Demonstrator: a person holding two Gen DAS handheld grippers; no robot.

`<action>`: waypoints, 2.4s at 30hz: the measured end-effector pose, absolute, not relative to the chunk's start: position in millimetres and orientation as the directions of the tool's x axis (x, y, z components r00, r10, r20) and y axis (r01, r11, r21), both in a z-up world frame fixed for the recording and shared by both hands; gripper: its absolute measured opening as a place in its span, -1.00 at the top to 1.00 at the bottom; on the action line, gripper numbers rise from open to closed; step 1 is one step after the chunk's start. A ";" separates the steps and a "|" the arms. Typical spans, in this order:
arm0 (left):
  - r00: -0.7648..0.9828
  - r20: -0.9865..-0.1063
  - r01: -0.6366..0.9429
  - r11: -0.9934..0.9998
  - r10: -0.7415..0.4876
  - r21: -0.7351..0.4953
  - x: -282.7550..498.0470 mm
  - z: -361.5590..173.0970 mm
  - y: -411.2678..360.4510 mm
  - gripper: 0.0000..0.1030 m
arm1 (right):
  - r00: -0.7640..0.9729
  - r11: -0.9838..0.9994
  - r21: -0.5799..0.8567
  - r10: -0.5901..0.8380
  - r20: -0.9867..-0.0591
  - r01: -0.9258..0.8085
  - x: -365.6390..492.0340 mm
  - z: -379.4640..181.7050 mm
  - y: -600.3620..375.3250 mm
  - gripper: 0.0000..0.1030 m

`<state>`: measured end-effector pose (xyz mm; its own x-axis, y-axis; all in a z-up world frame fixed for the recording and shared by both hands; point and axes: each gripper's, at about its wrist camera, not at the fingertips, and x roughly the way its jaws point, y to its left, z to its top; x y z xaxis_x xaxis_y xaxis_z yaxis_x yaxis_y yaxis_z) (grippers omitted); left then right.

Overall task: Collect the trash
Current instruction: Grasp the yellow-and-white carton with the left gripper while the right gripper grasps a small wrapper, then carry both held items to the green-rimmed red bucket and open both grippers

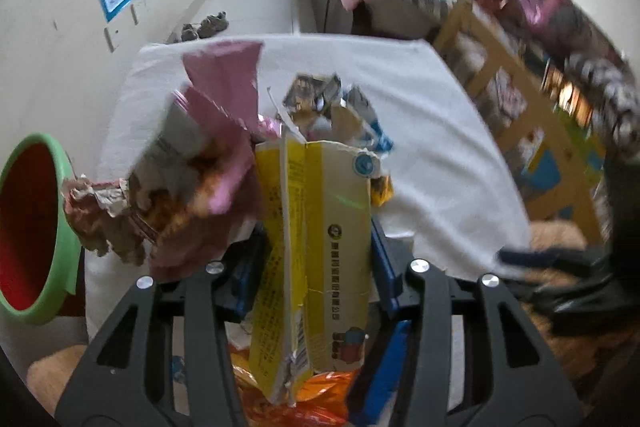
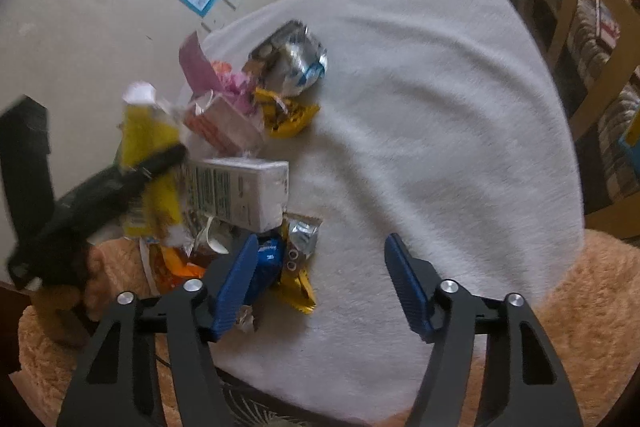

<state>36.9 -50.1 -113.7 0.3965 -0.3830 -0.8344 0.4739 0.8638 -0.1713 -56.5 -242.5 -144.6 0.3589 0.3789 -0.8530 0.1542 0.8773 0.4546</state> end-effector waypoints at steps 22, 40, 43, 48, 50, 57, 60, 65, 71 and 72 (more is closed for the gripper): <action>0.598 -0.700 0.293 0.919 -0.391 -0.263 26.1 -48.1 32.6 0.11 | 0.516 0.916 0.398 0.320 -0.795 0.045 -42.0 -74.3 -238.2 0.93; 0.581 -0.724 0.255 0.928 -0.372 -0.272 20.0 -67.8 50.0 0.11 | 0.404 0.902 0.382 0.279 -0.871 0.201 -27.5 -144.7 -267.2 0.25; 0.576 -0.728 0.259 0.928 -0.371 -0.268 19.3 -69.5 47.7 0.11 | 0.397 0.898 0.390 0.288 -0.871 0.205 -25.3 -148.7 -269.6 0.49; 0.582 -0.730 0.255 0.933 -0.359 -0.255 19.0 -68.9 48.5 0.11 | 0.421 0.899 0.392 0.284 -0.862 0.196 -26.6 -144.3 -271.5 0.98; 0.588 -0.728 0.248 0.936 -0.352 -0.252 20.5 -67.8 50.1 0.11 | 0.466 0.906 0.377 0.253 -0.848 0.193 -29.5 -129.4 -273.1 0.98; 0.631 -0.713 0.210 0.952 -0.306 -0.223 22.0 -59.9 68.4 0.11 | 0.624 0.935 0.341 0.209 -0.753 0.098 -32.6 -52.1 -251.7 0.98; 0.659 -0.712 0.154 0.970 -0.242 -0.187 24.5 -58.1 89.6 0.11 | 0.651 0.928 0.373 0.285 -0.704 -0.003 -21.6 -23.8 -222.4 0.98; 0.670 -0.724 0.028 0.981 -0.162 -0.193 33.8 -63.7 146.5 0.11 | 0.581 0.874 0.445 0.468 -0.665 -0.194 14.9 -9.8 -145.5 0.97; 0.636 -0.770 -0.096 0.984 -0.058 -0.153 54.9 -82.9 205.9 0.11 | 0.513 0.806 0.473 0.591 -0.622 -0.354 72.4 -8.6 -36.7 0.97; 0.626 -0.779 -0.112 0.984 -0.040 -0.140 61.1 -87.0 215.3 0.11 | 0.494 0.795 0.484 0.607 -0.623 -0.366 84.4 -11.4 -19.9 0.97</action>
